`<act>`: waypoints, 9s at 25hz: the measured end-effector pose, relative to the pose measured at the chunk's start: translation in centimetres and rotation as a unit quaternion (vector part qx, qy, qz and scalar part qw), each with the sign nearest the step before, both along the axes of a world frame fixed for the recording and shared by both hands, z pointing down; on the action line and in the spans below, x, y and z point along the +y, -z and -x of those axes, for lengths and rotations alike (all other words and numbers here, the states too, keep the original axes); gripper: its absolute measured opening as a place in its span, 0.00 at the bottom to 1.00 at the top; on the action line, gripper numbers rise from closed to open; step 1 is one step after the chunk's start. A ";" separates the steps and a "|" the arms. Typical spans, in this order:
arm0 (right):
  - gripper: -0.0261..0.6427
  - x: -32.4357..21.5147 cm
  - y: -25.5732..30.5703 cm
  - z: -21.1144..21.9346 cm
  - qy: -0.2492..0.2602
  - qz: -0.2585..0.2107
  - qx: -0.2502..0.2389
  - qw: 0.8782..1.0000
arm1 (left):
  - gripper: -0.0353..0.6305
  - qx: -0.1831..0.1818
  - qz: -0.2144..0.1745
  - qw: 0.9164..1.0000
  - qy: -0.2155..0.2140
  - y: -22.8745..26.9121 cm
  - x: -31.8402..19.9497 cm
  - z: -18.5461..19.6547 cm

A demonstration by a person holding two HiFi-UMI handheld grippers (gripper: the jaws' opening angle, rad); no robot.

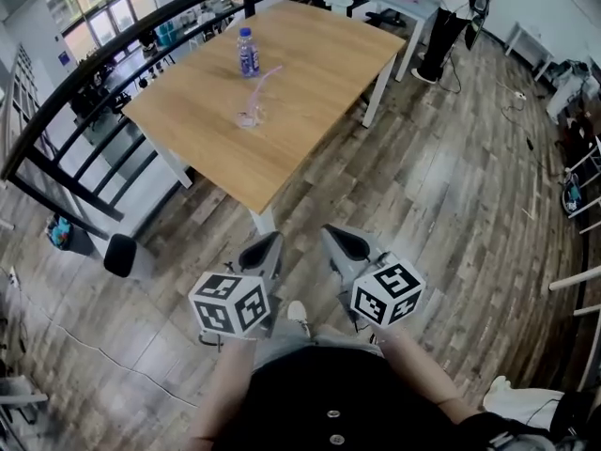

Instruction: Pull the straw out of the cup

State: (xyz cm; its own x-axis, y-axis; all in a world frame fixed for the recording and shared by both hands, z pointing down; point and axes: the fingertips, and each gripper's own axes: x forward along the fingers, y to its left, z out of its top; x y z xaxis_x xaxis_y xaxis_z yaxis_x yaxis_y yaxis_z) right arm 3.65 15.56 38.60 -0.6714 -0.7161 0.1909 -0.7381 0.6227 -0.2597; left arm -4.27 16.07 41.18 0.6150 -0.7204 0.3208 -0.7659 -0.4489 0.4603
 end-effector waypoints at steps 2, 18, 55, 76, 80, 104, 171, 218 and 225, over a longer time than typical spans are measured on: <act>0.04 -1.8 0.1 0.7 -0.004 -0.002 0.000 1.000 | 0.08 -0.004 0.002 1.000 -0.001 -0.1 -2.1 0.8; 0.04 -11.3 -1.7 0.9 -0.002 0.024 -0.012 1.000 | 0.08 0.001 0.037 0.999 0.015 -2.8 -11.2 2.0; 0.04 -43.2 -4.5 1.8 0.193 0.072 -0.015 0.978 | 0.08 -0.003 -0.006 0.973 0.229 -1.7 -40.3 3.2; 0.04 -44.7 -4.8 2.7 0.192 0.083 -0.010 0.978 | 0.08 -0.014 0.003 0.971 0.240 -1.5 -42.2 4.5; 0.04 -44.6 -4.9 3.4 0.186 0.088 -0.014 0.979 | 0.08 -0.017 0.009 0.973 0.230 -1.5 -42.3 4.9; 0.04 -46.0 -6.5 4.6 0.155 0.109 -0.014 0.982 | 0.08 -0.169 -0.010 0.977 0.133 -2.6 -44.7 6.3; 0.04 -46.2 -6.6 5.9 0.170 0.121 -0.013 0.978 | 0.12 -0.216 -0.035 0.971 0.095 -2.4 -48.4 10.2; 0.04 -45.5 7.5 12.3 0.280 -0.023 -0.112 0.953 | 0.12 0.082 -0.261 0.934 0.228 12.6 -40.2 15.4; 0.04 -45.2 9.0 11.8 0.284 -0.044 -0.137 0.948 | 0.12 0.088 -0.285 0.928 0.222 12.8 -39.0 14.9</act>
